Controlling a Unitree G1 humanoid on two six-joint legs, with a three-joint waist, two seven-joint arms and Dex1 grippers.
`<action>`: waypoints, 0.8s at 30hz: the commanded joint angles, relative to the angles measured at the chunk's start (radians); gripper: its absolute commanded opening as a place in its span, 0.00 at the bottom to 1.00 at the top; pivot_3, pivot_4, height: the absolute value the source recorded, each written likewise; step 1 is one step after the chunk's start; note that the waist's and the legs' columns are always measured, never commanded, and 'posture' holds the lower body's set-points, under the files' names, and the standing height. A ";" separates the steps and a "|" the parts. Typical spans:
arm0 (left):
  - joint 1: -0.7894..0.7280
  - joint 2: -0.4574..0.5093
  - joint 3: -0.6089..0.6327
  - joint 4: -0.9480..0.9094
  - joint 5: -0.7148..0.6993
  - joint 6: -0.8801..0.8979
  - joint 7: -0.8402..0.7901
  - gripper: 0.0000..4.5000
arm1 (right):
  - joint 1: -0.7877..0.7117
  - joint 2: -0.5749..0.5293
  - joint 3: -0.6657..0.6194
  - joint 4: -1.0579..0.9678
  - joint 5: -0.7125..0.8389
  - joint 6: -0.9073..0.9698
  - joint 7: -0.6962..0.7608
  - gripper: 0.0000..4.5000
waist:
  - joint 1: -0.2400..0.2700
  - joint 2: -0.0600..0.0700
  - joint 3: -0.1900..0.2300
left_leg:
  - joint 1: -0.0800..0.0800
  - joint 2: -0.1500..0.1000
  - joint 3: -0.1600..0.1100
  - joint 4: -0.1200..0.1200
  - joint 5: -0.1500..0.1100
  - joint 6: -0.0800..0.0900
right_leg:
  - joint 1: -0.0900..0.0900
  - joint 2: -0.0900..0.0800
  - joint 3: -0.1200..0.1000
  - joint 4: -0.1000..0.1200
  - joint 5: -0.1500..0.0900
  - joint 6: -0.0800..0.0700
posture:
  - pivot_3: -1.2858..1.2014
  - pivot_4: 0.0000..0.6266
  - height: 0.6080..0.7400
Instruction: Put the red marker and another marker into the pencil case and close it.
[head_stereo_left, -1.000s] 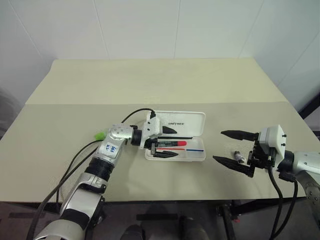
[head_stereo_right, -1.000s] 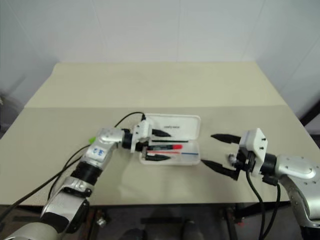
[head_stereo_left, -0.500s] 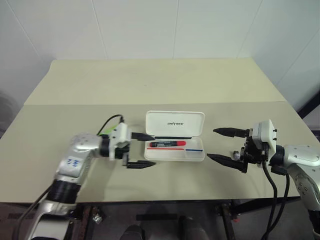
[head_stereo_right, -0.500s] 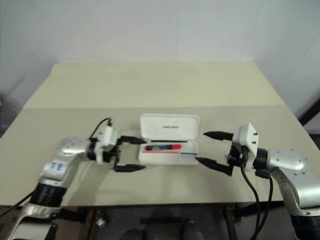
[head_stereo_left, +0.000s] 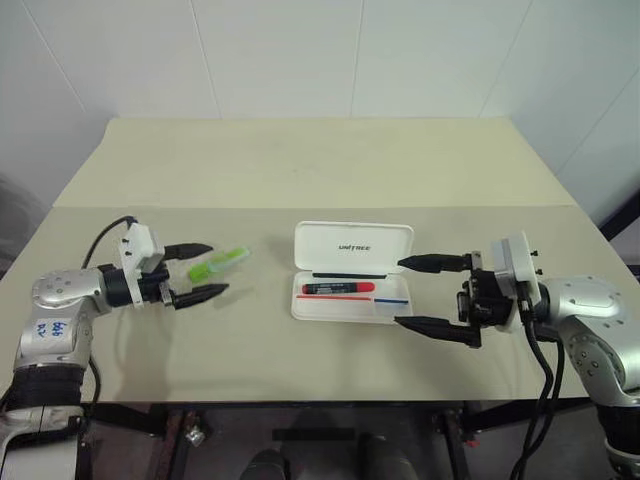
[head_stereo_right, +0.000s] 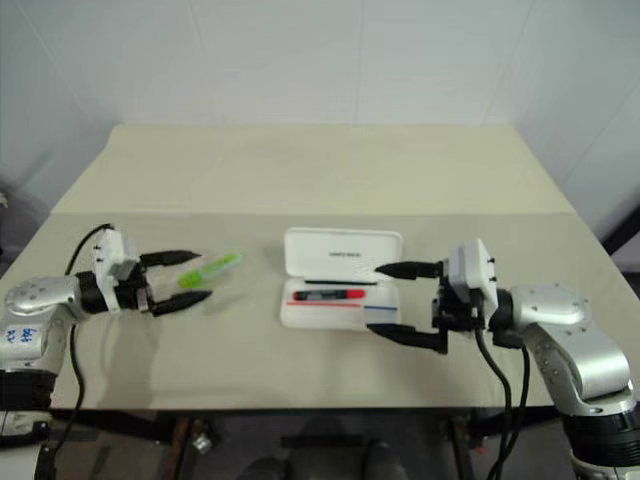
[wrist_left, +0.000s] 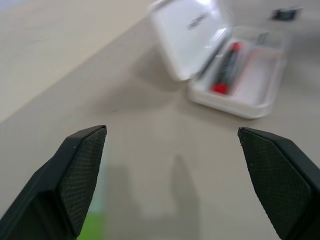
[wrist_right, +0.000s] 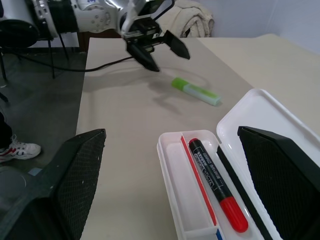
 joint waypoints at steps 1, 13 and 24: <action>-0.069 -0.010 -0.011 0.133 0.054 -0.111 0.034 0.99 | -0.003 0.005 0.000 -0.007 -0.025 -0.027 -0.010 1.00 | 0.000 0.000 0.000 | 0.000 0.000 0.000 0.000 0.000 0.000 | 0.000 0.000 0.000 0.000 0.000 0.000 | 0.52 0.24 1.00; -0.258 -0.067 -0.076 0.607 0.163 -0.333 0.020 0.99 | 0.089 -0.023 -0.073 -0.059 -0.039 -0.015 -0.071 1.00 | 0.000 0.000 0.000 | -0.001 0.000 0.000 -0.001 0.000 0.000 | 0.000 0.000 0.000 0.002 0.001 0.001 | 0.52 0.24 1.00; -0.340 -0.092 -0.068 0.787 0.217 -0.393 0.079 0.99 | 0.157 -0.057 -0.137 -0.101 -0.024 0.000 -0.084 1.00 | 0.000 -0.001 0.000 | -0.001 0.000 0.000 0.000 0.000 0.000 | 0.000 0.000 0.000 0.002 0.001 0.001 | 0.52 0.24 1.00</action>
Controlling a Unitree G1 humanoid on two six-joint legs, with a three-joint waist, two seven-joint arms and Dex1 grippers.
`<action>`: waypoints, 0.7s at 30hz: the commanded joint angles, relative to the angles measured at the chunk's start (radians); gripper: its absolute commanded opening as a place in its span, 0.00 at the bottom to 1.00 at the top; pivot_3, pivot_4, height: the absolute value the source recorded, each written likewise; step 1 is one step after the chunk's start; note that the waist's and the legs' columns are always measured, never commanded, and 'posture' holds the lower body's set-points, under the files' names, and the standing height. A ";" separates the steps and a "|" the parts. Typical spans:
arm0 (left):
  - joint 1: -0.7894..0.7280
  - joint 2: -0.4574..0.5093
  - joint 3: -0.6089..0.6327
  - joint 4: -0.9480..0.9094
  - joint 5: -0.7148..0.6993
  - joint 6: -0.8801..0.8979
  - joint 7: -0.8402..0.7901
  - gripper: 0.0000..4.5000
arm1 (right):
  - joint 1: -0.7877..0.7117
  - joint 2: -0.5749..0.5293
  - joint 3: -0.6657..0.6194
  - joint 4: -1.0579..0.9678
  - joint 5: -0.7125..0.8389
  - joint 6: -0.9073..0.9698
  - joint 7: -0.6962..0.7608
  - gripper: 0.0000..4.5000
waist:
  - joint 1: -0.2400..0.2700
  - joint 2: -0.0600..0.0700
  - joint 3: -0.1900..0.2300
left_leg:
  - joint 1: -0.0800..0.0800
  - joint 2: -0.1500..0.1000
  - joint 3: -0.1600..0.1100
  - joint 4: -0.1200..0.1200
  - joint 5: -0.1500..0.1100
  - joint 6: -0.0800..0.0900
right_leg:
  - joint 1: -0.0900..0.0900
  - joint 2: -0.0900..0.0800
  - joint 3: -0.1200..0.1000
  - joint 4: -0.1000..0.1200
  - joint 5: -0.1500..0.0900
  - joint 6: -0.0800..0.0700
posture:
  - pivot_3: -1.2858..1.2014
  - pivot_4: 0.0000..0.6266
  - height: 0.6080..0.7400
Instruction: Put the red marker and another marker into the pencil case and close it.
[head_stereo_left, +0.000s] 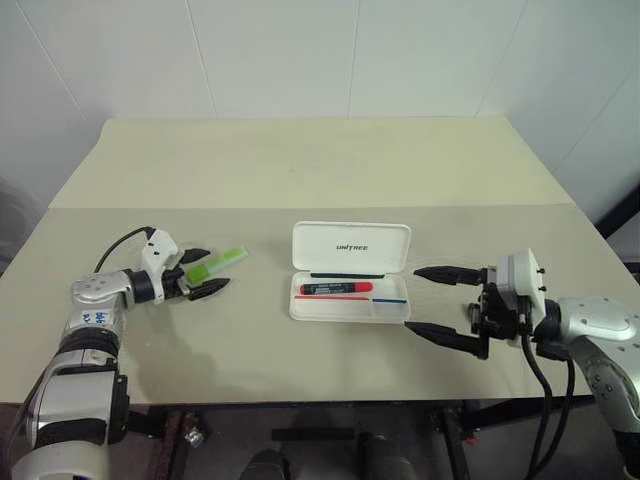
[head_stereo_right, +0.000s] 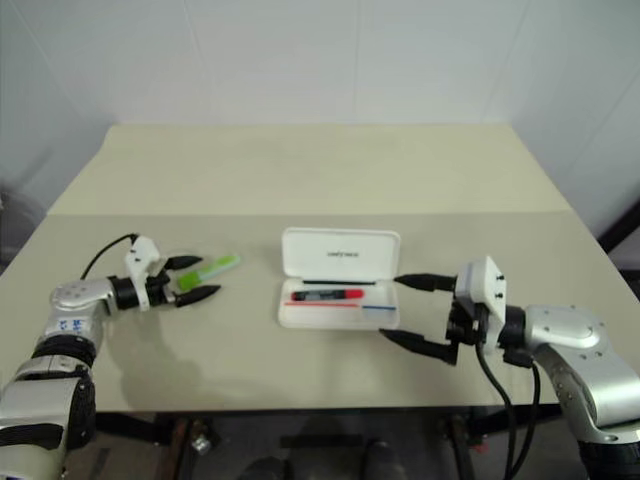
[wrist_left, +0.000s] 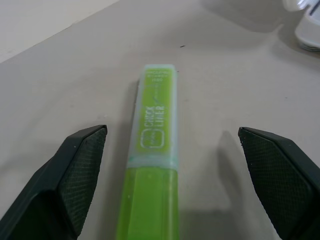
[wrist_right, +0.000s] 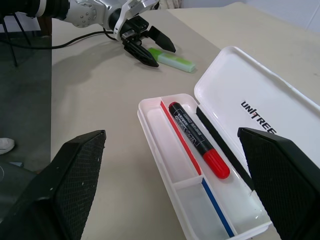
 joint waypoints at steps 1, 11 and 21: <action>-0.030 0.000 0.015 0.036 0.007 -0.015 0.027 0.99 | 0.009 -0.026 -0.057 -0.043 0.025 0.001 -0.006 1.00 | -0.001 0.000 0.000 | 0.000 0.000 0.000 0.000 0.000 0.000 | 0.000 0.000 0.000 0.000 0.000 0.000 | 0.52 0.24 1.00; -0.029 -0.017 0.019 0.072 0.019 0.022 0.042 0.91 | 0.019 -0.038 -0.076 -0.048 0.029 0.007 -0.007 1.00 | 0.001 0.000 0.000 | 0.000 0.000 0.000 0.000 0.000 0.000 | 0.000 0.000 0.000 0.001 0.000 0.000 | 0.52 0.24 1.00; -0.020 -0.034 0.035 0.061 0.007 0.044 0.007 0.24 | 0.007 -0.035 -0.067 -0.039 0.020 0.004 -0.013 1.00 | 0.001 0.000 0.000 | 0.001 0.000 0.000 0.001 0.000 0.000 | 0.000 0.000 0.000 0.001 0.000 0.000 | 0.52 0.24 1.00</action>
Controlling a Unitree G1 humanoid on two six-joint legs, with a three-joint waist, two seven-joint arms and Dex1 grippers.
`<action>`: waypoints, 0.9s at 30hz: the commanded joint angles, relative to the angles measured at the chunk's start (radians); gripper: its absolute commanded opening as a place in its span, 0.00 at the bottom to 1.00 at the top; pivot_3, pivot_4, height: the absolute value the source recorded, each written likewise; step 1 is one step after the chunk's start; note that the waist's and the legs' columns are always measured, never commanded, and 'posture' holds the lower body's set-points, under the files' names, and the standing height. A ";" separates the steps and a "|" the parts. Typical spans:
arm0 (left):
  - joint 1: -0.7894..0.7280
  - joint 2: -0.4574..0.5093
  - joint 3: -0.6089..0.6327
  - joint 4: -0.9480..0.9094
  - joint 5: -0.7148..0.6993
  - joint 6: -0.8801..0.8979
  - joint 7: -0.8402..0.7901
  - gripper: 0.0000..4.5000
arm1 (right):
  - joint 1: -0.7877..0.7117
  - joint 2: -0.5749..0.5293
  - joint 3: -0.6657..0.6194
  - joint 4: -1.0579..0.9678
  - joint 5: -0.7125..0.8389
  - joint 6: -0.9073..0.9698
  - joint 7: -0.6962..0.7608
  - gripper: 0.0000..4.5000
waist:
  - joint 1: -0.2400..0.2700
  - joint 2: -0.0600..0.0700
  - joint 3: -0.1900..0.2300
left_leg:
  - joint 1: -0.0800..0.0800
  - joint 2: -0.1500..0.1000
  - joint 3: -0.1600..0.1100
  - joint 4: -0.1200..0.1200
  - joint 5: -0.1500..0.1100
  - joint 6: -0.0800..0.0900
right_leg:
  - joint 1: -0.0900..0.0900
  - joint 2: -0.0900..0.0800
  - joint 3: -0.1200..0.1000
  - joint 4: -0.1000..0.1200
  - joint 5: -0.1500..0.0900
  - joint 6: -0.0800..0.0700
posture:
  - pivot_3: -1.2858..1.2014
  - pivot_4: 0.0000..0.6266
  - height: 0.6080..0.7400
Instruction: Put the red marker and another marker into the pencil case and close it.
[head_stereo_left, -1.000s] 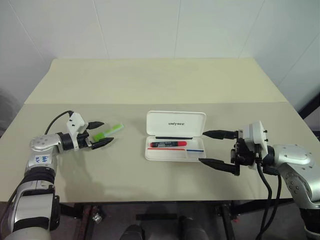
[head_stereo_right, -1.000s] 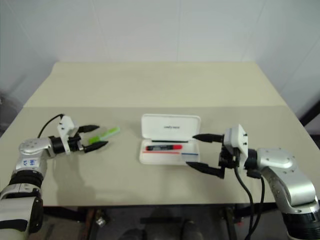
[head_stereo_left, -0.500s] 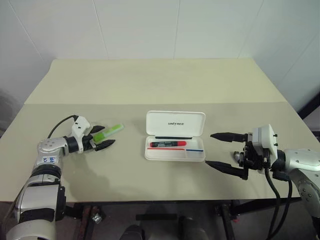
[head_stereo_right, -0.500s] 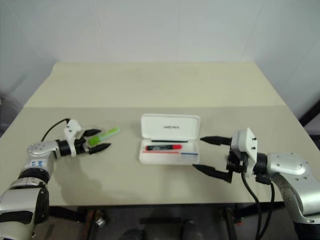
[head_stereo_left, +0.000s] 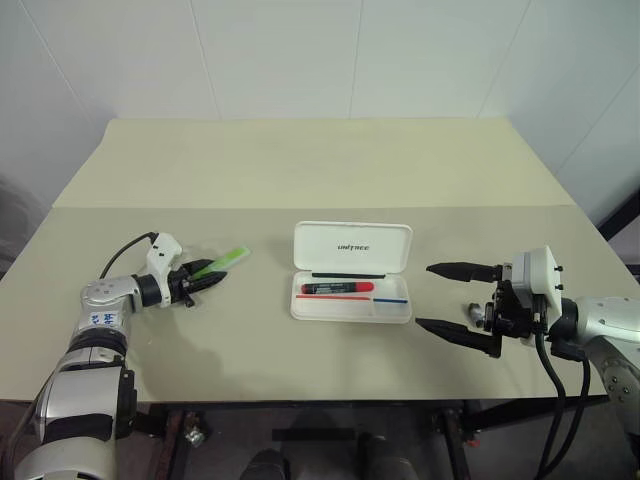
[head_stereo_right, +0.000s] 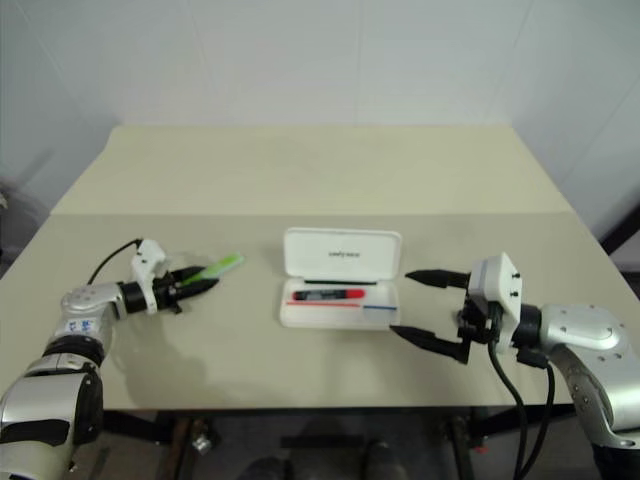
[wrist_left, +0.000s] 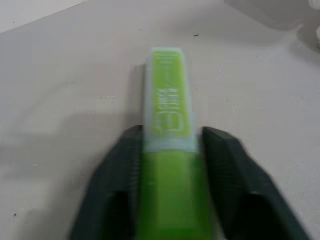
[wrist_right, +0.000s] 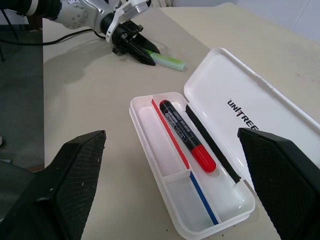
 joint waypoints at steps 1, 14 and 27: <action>-0.004 -0.006 0.010 -0.004 -0.006 0.005 -0.017 0.25 | -0.012 -0.012 -0.018 -0.027 0.011 -0.004 -0.008 1.00 | 0.000 0.000 0.000 | 0.000 0.000 0.000 0.000 0.000 0.000 | 0.000 0.000 0.000 0.000 0.000 0.000 | 0.52 0.24 1.00; 0.028 -0.009 0.036 -0.098 -0.045 -0.024 -0.108 0.25 | -0.024 -0.007 -0.002 0.013 -0.008 -0.026 0.016 1.00 | 0.000 0.000 0.000 | -0.001 0.000 0.000 0.000 0.000 0.000 | 0.000 0.000 0.000 0.000 0.000 0.000 | 0.52 0.24 1.00; 0.186 0.043 0.013 -0.589 -0.177 0.173 -0.334 0.25 | 0.039 -0.064 -0.118 0.117 0.000 -0.052 0.121 1.00 | 0.002 0.000 0.000 | -0.001 0.000 0.000 0.000 0.000 0.000 | 0.000 0.000 0.000 0.001 0.000 0.000 | 0.52 0.24 1.00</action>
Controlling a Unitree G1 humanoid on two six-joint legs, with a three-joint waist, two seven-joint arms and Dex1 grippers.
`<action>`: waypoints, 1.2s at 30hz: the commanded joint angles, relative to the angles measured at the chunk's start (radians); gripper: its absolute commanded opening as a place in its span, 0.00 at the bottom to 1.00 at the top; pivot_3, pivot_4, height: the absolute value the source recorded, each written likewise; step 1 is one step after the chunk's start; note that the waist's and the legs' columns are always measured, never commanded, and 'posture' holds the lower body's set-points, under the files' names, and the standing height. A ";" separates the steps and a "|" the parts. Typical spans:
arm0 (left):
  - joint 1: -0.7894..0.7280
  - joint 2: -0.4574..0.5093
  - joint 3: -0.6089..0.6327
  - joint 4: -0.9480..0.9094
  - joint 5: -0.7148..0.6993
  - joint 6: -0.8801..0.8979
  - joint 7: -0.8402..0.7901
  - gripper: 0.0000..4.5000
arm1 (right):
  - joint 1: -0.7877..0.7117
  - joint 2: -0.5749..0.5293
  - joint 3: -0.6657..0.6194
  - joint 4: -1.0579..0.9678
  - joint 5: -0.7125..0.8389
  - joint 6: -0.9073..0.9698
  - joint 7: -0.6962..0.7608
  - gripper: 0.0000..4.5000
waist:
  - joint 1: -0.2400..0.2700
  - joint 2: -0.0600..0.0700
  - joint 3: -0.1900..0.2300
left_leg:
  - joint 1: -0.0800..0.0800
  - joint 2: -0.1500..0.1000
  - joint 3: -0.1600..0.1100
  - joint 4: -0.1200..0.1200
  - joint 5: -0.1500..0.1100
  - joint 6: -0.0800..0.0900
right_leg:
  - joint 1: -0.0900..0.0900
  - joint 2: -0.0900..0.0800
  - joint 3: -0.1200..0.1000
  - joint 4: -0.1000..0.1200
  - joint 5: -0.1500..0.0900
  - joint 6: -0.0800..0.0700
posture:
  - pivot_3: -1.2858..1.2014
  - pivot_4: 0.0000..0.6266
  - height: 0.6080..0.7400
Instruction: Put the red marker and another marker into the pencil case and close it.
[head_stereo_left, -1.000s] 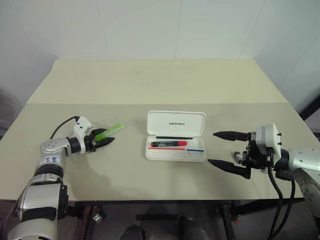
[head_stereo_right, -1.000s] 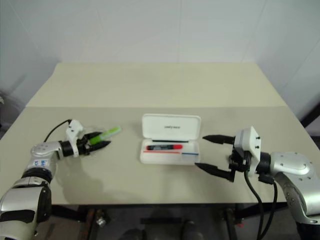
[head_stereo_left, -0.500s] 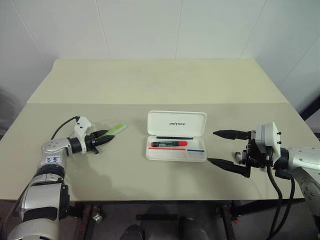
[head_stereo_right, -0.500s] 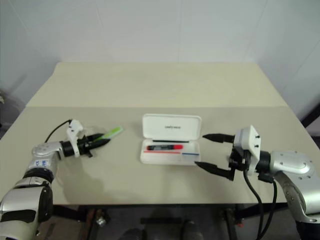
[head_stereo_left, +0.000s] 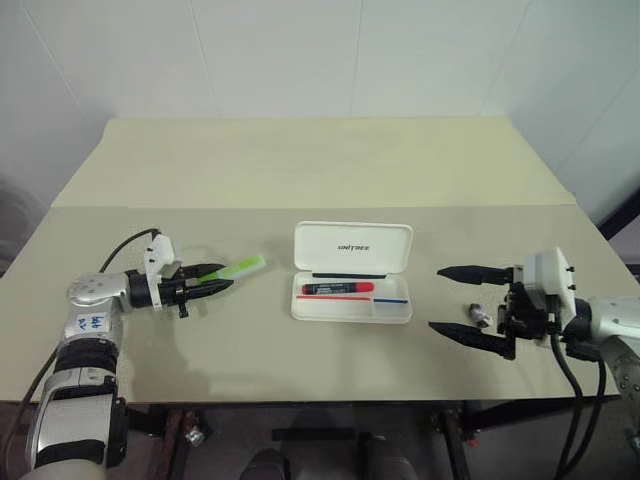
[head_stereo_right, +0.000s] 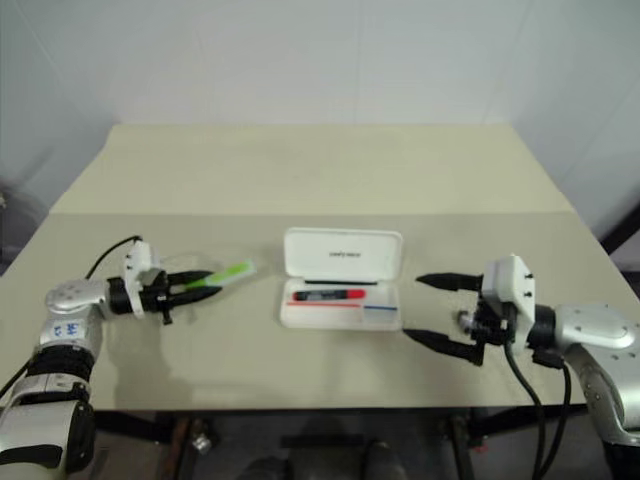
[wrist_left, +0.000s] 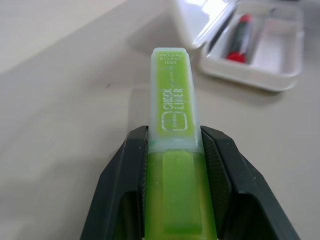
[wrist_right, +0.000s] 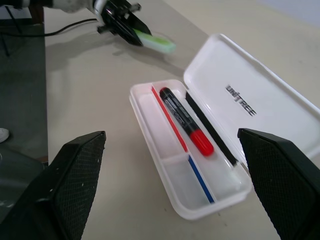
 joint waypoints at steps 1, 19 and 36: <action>0.018 0.014 -0.022 -0.176 -0.055 0.087 -0.041 0.25 | 0.027 -0.032 -0.060 0.052 -0.007 -0.053 0.051 1.00 | 0.002 0.000 0.000 | 0.000 0.000 0.000 0.000 0.000 0.000 | 0.000 0.000 0.000 -0.001 0.000 0.000 | 0.52 0.24 1.00; 0.020 -0.093 -0.255 -0.623 -0.047 0.406 0.086 0.25 | 0.033 0.005 0.007 0.115 -0.064 -0.135 0.038 1.00 | -0.004 0.000 0.000 | 0.002 0.000 0.000 0.001 0.000 0.000 | 0.000 0.001 0.001 -0.001 0.000 0.000 | 0.52 0.24 1.00; -0.064 -0.243 -0.409 -0.482 0.105 0.305 0.212 0.25 | 0.057 0.029 0.008 -0.019 -0.042 -0.080 -0.070 1.00 | -0.001 0.000 0.000 | 0.000 -0.001 0.000 0.002 0.000 0.000 | 0.000 0.000 0.001 -0.003 0.000 0.000 | 0.52 0.24 1.00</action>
